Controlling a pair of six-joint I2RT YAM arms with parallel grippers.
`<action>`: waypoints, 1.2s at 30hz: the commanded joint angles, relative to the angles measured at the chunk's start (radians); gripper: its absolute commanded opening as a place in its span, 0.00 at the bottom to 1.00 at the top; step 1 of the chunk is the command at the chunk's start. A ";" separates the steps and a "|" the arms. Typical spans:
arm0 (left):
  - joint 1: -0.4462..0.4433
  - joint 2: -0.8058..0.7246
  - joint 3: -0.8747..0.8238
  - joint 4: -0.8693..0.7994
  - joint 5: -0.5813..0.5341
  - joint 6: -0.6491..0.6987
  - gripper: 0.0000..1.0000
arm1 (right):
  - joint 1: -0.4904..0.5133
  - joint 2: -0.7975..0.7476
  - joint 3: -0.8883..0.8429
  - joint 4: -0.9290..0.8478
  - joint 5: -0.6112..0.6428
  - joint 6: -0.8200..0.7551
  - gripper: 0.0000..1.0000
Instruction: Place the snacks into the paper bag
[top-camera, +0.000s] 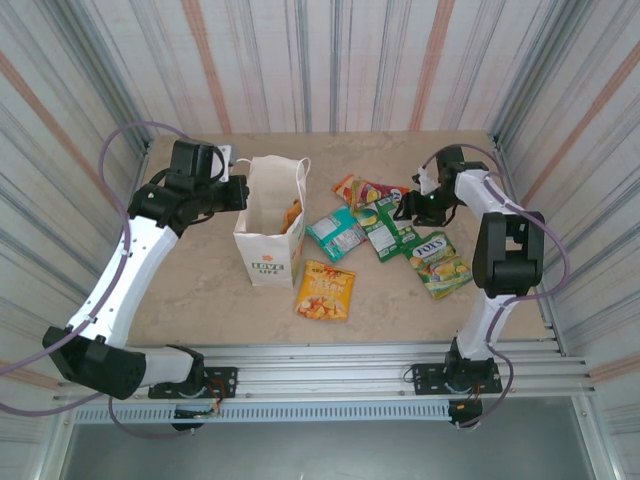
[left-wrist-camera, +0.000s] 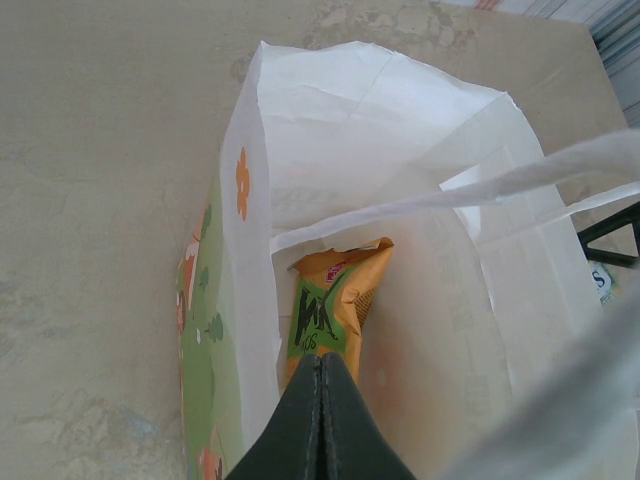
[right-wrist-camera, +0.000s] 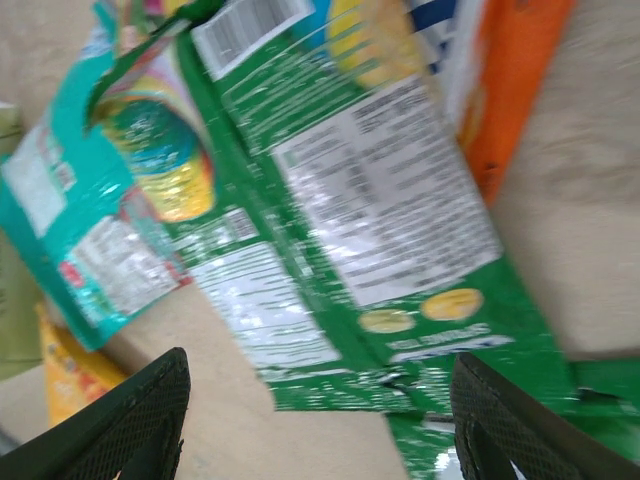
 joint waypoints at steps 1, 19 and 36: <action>0.006 -0.004 0.003 0.001 0.012 0.014 0.00 | -0.006 0.024 0.043 0.016 0.107 -0.055 0.69; 0.006 0.025 0.036 -0.010 0.001 0.038 0.00 | -0.001 0.265 0.177 0.040 -0.100 -0.228 0.66; 0.006 0.026 0.044 -0.015 -0.011 0.013 0.25 | -0.090 0.075 0.040 0.144 -0.266 -0.190 0.12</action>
